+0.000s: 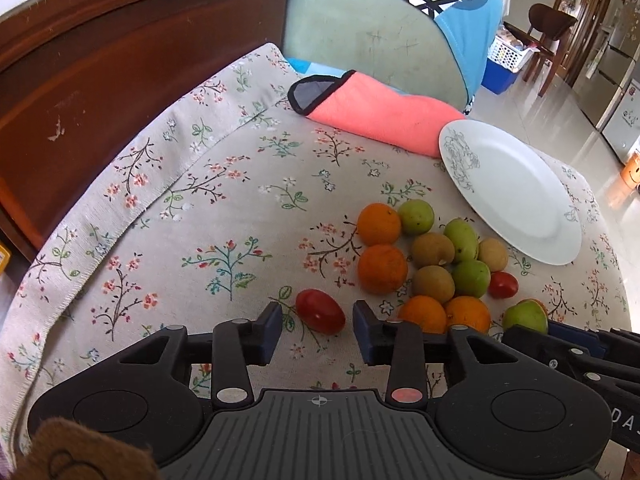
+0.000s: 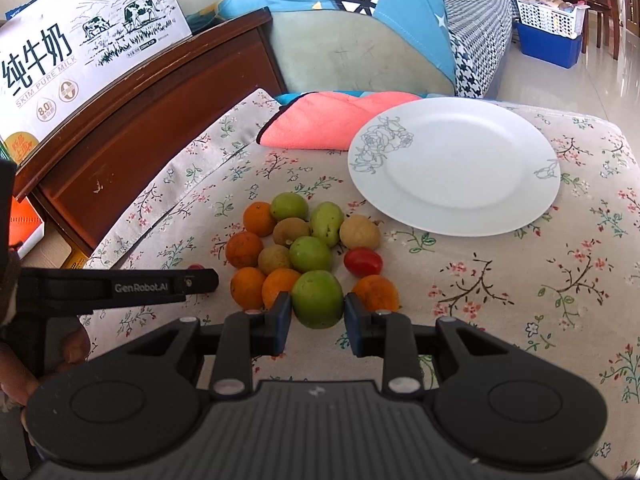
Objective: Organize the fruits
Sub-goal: 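Lift the tomato and lime with both tools and carry them toward the white plate, then open the left tool over the plate while the right tool releases the lime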
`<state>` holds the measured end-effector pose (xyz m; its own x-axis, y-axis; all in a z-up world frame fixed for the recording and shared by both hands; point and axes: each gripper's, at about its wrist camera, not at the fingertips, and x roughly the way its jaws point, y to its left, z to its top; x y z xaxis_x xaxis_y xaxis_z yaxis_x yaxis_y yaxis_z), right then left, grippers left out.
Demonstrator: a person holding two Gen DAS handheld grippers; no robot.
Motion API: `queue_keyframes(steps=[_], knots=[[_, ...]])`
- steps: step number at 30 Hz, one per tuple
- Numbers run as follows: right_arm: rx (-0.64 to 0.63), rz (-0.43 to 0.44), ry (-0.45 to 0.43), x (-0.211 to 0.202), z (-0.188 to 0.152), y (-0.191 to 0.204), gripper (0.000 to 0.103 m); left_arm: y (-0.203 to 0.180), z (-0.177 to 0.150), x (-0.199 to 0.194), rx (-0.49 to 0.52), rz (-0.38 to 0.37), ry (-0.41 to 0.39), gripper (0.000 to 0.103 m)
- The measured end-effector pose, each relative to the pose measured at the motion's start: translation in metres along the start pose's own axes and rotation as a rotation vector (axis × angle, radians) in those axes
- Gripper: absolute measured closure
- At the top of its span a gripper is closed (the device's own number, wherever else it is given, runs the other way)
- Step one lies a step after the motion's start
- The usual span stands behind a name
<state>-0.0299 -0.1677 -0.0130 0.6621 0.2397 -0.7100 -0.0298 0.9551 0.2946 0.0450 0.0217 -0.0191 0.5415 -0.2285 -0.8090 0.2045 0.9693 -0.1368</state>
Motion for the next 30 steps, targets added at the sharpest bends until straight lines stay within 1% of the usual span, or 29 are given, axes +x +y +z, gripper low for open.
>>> queue_keyframes(steps=[2, 8, 13, 18, 20, 24, 27, 30], knots=[[0.004, 0.002, 0.001, 0.0, 0.0, 0.0, 0.074, 0.0, 0.0, 0.001, 0.0, -0.002, -0.002, 0.079], [0.027, 0.008, 0.005, 0.0, 0.001, -0.004, 0.074, -0.002, 0.001, -0.005, -0.005, 0.001, -0.044, 0.08], [0.059, 0.02, 0.007, -0.004, 0.006, -0.01, 0.074, -0.003, 0.009, -0.015, -0.036, -0.005, -0.08, 0.08], [0.082, 0.014, -0.021, -0.014, 0.021, -0.021, 0.074, -0.016, 0.023, -0.027, -0.026, -0.044, -0.132, 0.08], [0.092, 0.012, -0.038, -0.018, 0.03, -0.028, 0.074, -0.022, 0.029, -0.028, -0.026, -0.072, -0.139, 0.079], [0.092, -0.019, -0.074, -0.021, 0.051, -0.045, 0.074, -0.038, 0.039, -0.024, -0.019, -0.106, -0.137, 0.079], [0.123, -0.025, -0.075, -0.019, 0.059, -0.058, 0.074, -0.055, 0.047, -0.02, -0.011, -0.138, -0.137, 0.079], [0.143, -0.038, -0.059, -0.015, 0.061, -0.068, 0.074, -0.072, 0.052, -0.016, 0.019, -0.168, -0.151, 0.079]])
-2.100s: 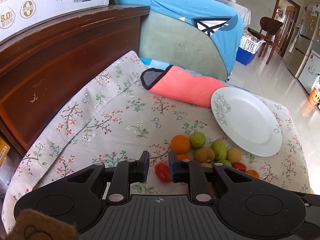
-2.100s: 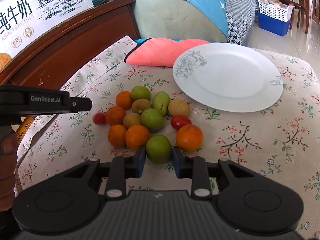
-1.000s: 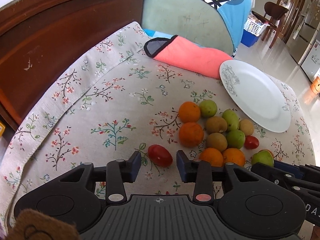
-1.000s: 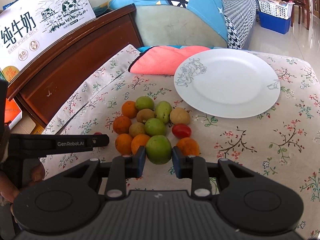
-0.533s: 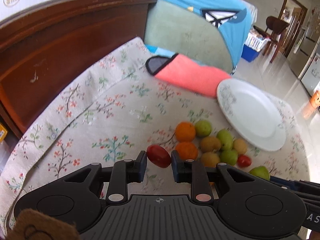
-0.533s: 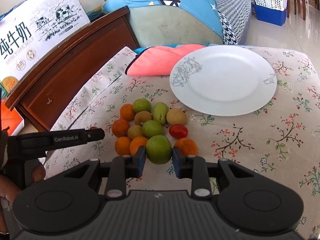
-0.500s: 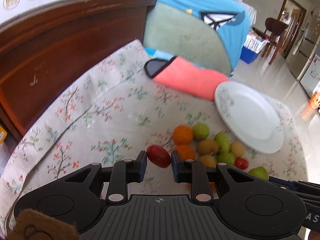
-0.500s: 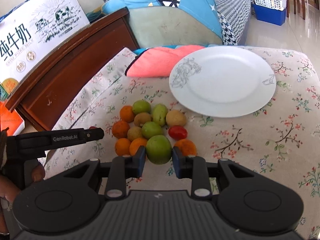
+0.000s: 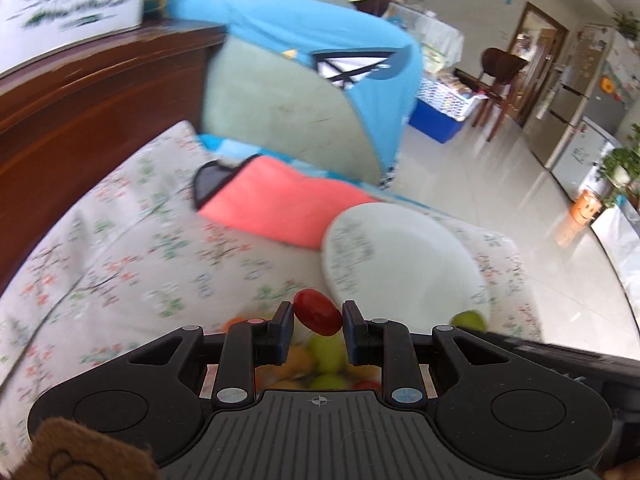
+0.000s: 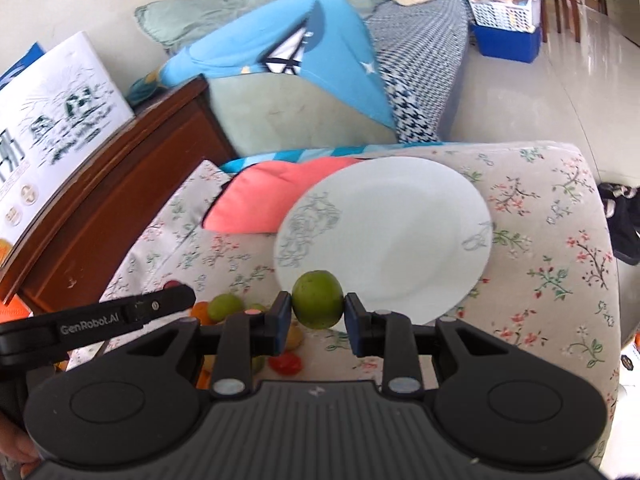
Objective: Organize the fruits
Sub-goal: 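Open the left tool over the plate while the right tool releases the lime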
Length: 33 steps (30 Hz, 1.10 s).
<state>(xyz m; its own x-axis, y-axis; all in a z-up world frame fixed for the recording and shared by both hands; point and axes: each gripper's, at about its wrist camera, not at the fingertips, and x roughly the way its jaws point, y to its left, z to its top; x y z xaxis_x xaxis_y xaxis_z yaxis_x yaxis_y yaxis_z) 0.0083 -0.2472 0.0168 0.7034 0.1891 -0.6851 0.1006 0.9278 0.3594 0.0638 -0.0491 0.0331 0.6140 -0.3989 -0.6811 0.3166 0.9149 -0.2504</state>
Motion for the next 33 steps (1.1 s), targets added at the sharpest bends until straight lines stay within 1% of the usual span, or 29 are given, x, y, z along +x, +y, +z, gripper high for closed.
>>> queue_keyframes(steps=[4, 9, 13, 17, 21, 23, 25, 26, 30, 31, 32, 33], knots=[[0.008, -0.018, 0.014, 0.005, 0.002, -0.01, 0.074, -0.014, 0.001, 0.015, 0.036, -0.033, 0.009, 0.079], [0.032, -0.03, 0.025, 0.012, 0.004, -0.02, 0.074, -0.024, 0.004, 0.033, 0.073, -0.041, 0.023, 0.079], [0.049, -0.038, 0.031, 0.017, 0.006, -0.027, 0.074, -0.028, 0.007, 0.046, 0.085, -0.059, 0.031, 0.079], [0.092, -0.028, 0.045, 0.024, 0.009, -0.037, 0.074, -0.033, 0.01, 0.058, 0.089, -0.07, 0.047, 0.079], [0.123, -0.034, 0.056, 0.031, 0.011, -0.043, 0.074, -0.037, 0.009, 0.069, 0.101, -0.073, 0.062, 0.079], [0.142, -0.029, 0.063, 0.034, 0.012, -0.046, 0.072, -0.037, 0.009, 0.074, 0.1, -0.064, 0.065, 0.077], [0.158, -0.024, 0.063, 0.034, 0.014, -0.048, 0.072, -0.036, 0.009, 0.076, 0.094, -0.059, 0.071, 0.077], [0.163, -0.023, 0.058, 0.034, 0.015, -0.049, 0.072, -0.035, 0.01, 0.076, 0.085, -0.059, 0.071, 0.075], [0.19, -0.026, 0.038, 0.03, 0.021, -0.056, 0.072, -0.027, 0.015, 0.072, 0.043, -0.031, 0.057, 0.062], [0.202, -0.028, 0.033, 0.028, 0.022, -0.058, 0.072, -0.024, 0.017, 0.069, 0.037, -0.025, 0.052, 0.061], [0.213, -0.03, 0.03, 0.027, 0.023, -0.06, 0.071, -0.022, 0.019, 0.066, 0.031, -0.02, 0.049, 0.056], [0.222, -0.031, 0.03, 0.026, 0.024, -0.062, 0.071, -0.02, 0.021, 0.063, 0.025, -0.013, 0.045, 0.048]])
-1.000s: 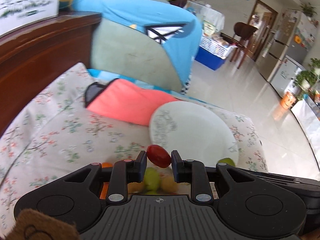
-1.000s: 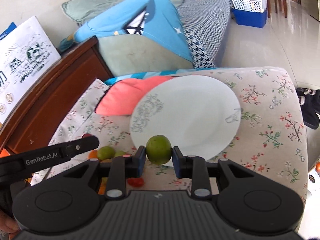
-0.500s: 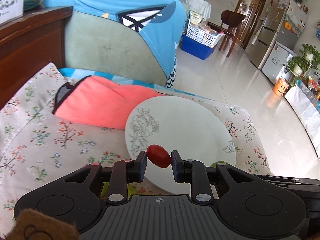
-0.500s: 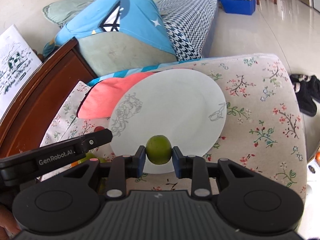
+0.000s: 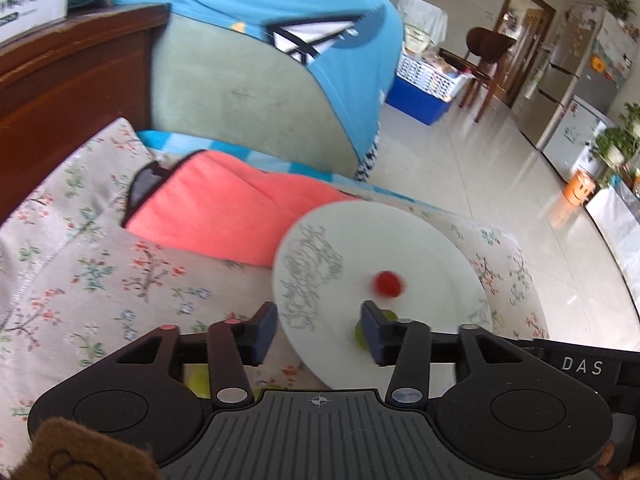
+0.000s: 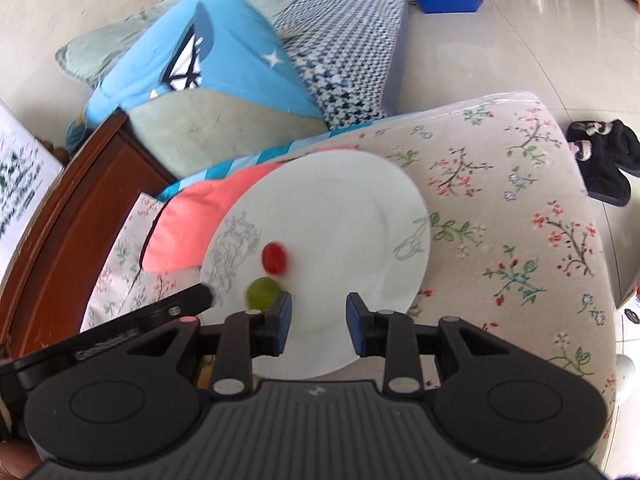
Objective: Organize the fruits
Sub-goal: 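Open the left tool over the plate while the right tool releases the lime, then move both tools back to the fruit pile, right tool over an orange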
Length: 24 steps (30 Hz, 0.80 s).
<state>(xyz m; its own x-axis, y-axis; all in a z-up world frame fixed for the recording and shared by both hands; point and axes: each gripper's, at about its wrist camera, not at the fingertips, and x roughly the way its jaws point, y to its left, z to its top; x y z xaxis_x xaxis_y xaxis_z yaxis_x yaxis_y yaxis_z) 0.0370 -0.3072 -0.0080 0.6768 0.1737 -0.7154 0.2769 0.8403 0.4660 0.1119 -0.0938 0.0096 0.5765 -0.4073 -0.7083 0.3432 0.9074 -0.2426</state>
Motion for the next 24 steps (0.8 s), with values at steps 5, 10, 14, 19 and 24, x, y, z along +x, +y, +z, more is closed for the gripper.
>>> queue_keyframes(steps=[5, 10, 14, 19, 24], knots=[[-0.004, 0.023, 0.009, -0.005, -0.001, 0.003, 0.07, 0.01, 0.005, -0.017, -0.013, 0.052, -0.012, 0.037], [-0.049, 0.046, 0.022, -0.011, -0.01, 0.013, 0.069, 0.025, 0.005, -0.032, -0.042, 0.073, -0.001, 0.033], [-0.108, 0.053, 0.025, -0.017, -0.016, 0.021, 0.067, 0.035, 0.001, -0.043, -0.039, 0.098, 0.01, 0.033], [-0.126, 0.066, 0.05, -0.021, -0.024, 0.022, 0.067, 0.047, -0.008, -0.054, -0.049, 0.12, 0.026, 0.033], [-0.169, 0.079, 0.076, -0.025, -0.035, 0.027, 0.067, 0.058, -0.023, -0.063, -0.051, 0.143, 0.04, 0.032]])
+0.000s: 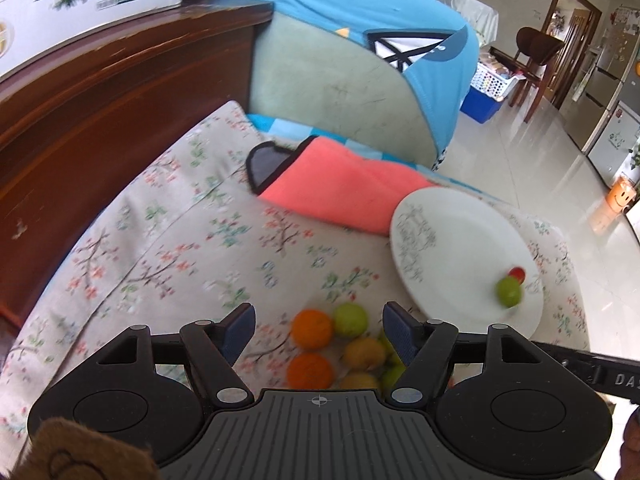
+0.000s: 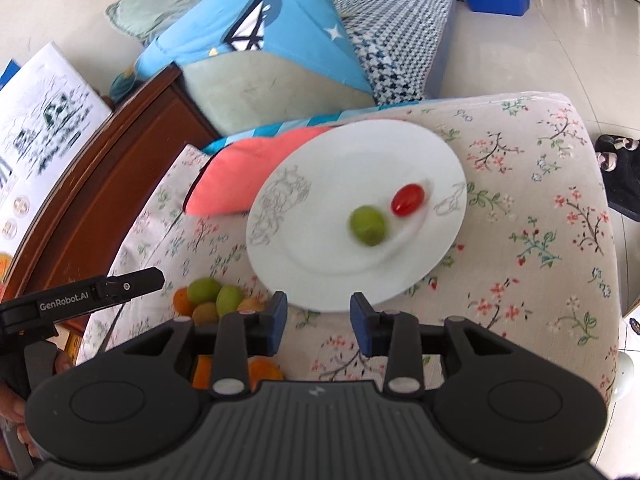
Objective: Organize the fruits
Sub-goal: 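Move both tools back to the fruit pile, right tool over an orange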
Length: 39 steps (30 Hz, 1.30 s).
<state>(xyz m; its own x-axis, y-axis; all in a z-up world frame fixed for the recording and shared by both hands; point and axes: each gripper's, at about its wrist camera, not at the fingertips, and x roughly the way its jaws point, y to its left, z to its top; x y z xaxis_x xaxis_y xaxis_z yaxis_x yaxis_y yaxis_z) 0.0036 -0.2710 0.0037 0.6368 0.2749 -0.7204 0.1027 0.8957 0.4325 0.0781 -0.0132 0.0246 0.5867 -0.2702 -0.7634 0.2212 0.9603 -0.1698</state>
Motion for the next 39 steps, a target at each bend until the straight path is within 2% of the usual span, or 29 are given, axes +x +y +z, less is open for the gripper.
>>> queue_keyframes(steps=[6, 14, 19, 25, 35, 37, 39], knots=[[-0.055, 0.038, 0.028, -0.003, -0.012, 0.013, 0.067, 0.011, -0.02, -0.007, 0.017, -0.005, 0.02, 0.032], [-0.134, 0.048, 0.089, 0.008, -0.028, 0.029, 0.067, 0.005, -0.049, -0.006, 0.114, -0.01, 0.06, 0.033], [-0.158, 0.045, 0.109, 0.014, -0.032, 0.035, 0.067, -0.004, -0.057, -0.008, 0.194, -0.013, 0.055, 0.034], [-0.158, 0.033, 0.126, 0.022, -0.033, 0.036, 0.067, -0.013, -0.06, -0.009, 0.235, -0.057, 0.061, 0.035], [-0.201, 0.013, 0.137, 0.037, -0.037, 0.043, 0.068, -0.036, -0.072, -0.015, 0.352, -0.116, 0.015, 0.036], [-0.21, 0.009, 0.132, 0.038, -0.037, 0.044, 0.074, -0.04, -0.074, -0.014, 0.373, -0.117, 0.004, 0.038], [-0.212, 0.0, 0.127, 0.037, -0.036, 0.044, 0.074, -0.044, -0.075, -0.014, 0.388, -0.126, -0.005, 0.044]])
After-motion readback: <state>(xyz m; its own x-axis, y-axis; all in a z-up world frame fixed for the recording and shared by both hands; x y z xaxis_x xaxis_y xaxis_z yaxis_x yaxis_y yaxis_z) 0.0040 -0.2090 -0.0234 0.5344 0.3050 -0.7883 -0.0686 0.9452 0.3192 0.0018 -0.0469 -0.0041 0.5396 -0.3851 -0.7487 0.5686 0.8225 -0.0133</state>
